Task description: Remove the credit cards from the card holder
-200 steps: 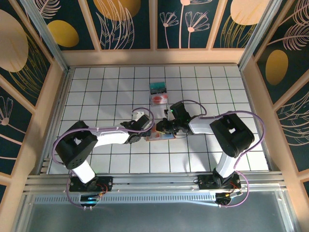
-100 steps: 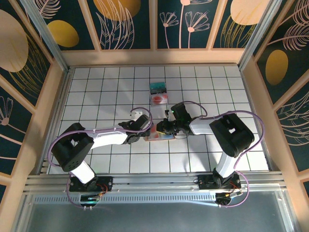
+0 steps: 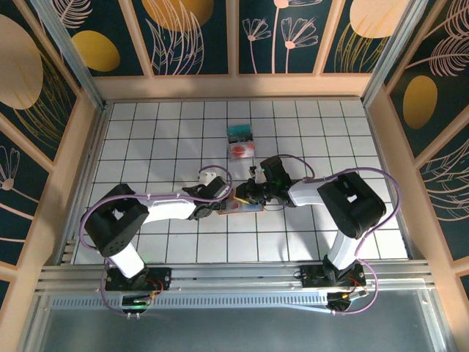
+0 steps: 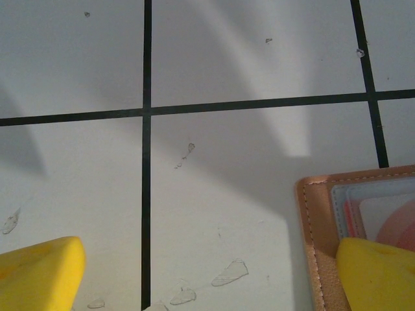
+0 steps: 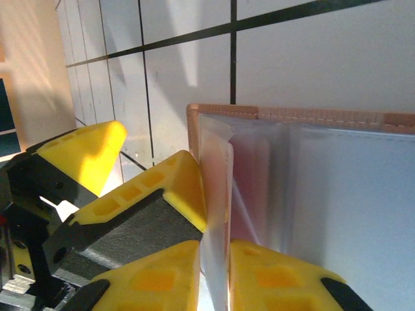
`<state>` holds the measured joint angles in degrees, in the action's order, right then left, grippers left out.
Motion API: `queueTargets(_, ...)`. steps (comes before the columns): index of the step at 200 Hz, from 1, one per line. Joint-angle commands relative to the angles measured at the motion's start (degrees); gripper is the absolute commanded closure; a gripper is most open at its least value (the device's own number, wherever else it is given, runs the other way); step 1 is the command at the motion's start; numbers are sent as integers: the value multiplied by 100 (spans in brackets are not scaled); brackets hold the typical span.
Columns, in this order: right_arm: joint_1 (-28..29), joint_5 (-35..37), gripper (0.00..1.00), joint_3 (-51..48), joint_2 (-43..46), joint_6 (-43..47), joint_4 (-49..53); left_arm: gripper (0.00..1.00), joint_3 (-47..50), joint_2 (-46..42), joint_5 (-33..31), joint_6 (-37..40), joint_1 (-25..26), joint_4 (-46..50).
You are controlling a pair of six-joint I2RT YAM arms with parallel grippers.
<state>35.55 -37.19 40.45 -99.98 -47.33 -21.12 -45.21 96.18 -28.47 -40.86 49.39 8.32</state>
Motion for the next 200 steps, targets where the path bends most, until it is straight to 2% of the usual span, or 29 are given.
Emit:
queueTargets(1,20,-139,79,5,-158,-115,-319,1,109,63,83,-91,-25,52)
queueTargets(43,84,-191,81,21,-293,-202,-467,1,118,32,87,-105,-26,52)
queueTargets(200,-169,-590,86,-513,114,-575,-1349,1,87,-56,-93,-263,-21,317)
